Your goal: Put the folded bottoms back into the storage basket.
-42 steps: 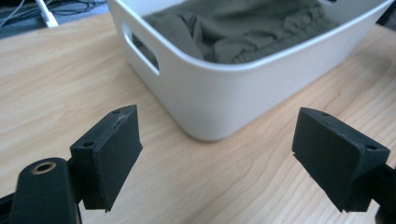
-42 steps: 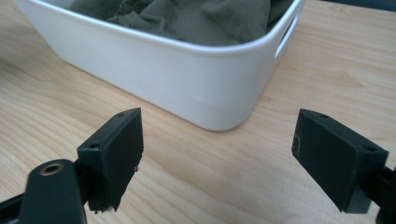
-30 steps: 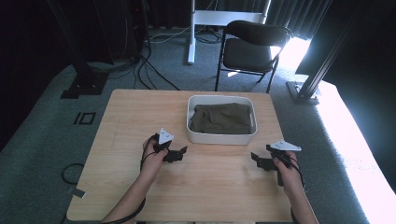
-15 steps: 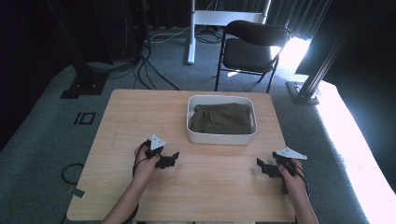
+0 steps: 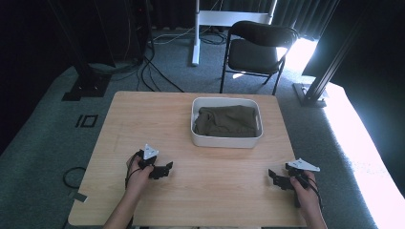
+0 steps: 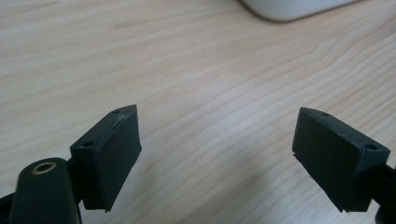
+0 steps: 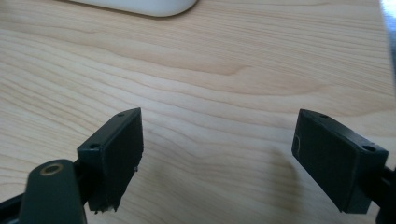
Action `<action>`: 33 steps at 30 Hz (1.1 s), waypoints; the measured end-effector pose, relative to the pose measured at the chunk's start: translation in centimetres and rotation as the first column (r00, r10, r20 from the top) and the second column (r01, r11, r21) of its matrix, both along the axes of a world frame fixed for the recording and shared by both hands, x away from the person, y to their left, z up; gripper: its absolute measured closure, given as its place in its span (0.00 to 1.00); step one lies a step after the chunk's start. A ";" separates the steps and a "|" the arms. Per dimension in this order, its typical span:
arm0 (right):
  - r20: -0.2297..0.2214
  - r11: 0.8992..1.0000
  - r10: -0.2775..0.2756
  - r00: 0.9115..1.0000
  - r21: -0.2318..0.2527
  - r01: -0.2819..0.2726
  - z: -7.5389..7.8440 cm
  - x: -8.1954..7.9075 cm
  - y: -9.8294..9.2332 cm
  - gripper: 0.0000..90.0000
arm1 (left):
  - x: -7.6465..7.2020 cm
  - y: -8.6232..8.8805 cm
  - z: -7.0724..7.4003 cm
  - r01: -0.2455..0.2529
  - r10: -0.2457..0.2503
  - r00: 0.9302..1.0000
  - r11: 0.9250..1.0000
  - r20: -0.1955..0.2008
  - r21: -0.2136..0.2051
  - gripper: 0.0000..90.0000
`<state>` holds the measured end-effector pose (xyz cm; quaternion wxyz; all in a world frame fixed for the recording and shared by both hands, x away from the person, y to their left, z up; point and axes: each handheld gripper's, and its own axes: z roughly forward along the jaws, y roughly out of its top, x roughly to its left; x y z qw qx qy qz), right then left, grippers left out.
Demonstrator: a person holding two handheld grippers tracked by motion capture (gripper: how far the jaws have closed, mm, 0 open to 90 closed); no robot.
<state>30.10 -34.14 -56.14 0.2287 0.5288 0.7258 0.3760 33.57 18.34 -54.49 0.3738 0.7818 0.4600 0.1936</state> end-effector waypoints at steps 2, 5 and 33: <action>-0.002 1.000 -0.006 1.000 0.002 0.006 0.0 -0.2 -0.1 0.18 | -0.2 0.3 -0.1 -0.017 0.017 1.000 1.000 -0.009 0.003 0.19; -0.016 0.999 -0.028 0.999 -0.018 0.028 -0.1 -0.4 -0.2 0.18 | -0.4 0.7 -0.3 -0.043 0.043 0.999 0.999 -0.018 0.010 0.19; -0.064 0.991 -0.115 0.991 -0.075 0.110 -0.3 -0.5 -0.1 0.13 | -1.2 1.1 -1.1 -0.210 0.216 0.975 0.972 -0.054 0.104 0.02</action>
